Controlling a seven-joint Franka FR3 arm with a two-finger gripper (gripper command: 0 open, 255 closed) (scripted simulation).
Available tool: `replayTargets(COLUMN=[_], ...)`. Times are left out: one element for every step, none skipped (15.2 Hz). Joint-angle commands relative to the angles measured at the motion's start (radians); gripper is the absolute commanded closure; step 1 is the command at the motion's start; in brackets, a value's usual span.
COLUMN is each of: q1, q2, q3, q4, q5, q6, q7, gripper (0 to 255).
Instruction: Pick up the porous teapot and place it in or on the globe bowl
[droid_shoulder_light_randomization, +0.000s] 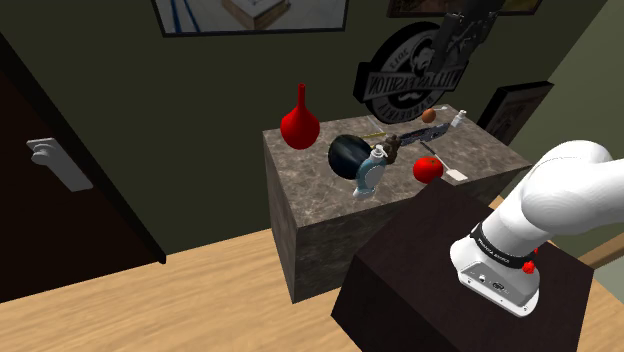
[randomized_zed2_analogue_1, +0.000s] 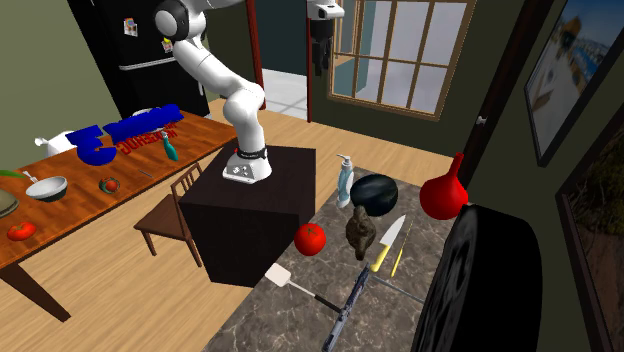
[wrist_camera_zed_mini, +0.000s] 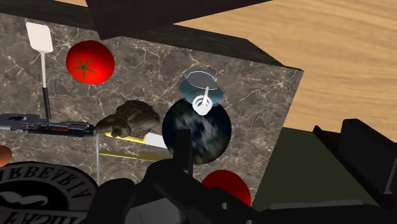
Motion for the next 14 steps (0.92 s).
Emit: replayTargets(q1=[0.000,-0.007,-0.014,-0.021,-0.029,-0.035,-0.042,-0.048,-0.055,-0.061,-0.067,-0.072,-0.077,-0.083], q2=[0.000,0.019,0.038,0.059,0.081,0.104,0.127,0.152,0.178,0.205,0.232,0.261,0.290,0.321], q3=[0.000,-0.013,-0.027,-0.040,-0.053,-0.067,-0.080,-0.093,-0.107,-0.120,-0.133,-0.147,-0.160,-0.173], q4=[0.000,-0.011,-0.021,-0.029,-0.037,-0.043,-0.049,-0.053,-0.057,-0.059,-0.060,-0.060,-0.059,-0.056], q5=[0.000,-0.004,-0.009,-0.012,-0.016,-0.019,-0.022,-0.024,-0.026,-0.028,-0.029,-0.029,-0.028,-0.027], q6=[0.000,0.025,0.050,0.074,0.099,0.124,0.148,0.173,0.197,0.221,0.245,0.268,0.291,0.314], q7=[0.000,-0.006,-0.013,-0.019,-0.026,-0.032,-0.039,-0.045,-0.052,-0.059,-0.066,-0.074,-0.081,-0.089], gripper=[0,0,0,0,0,0,0,0,0,0,0,0,0,0])
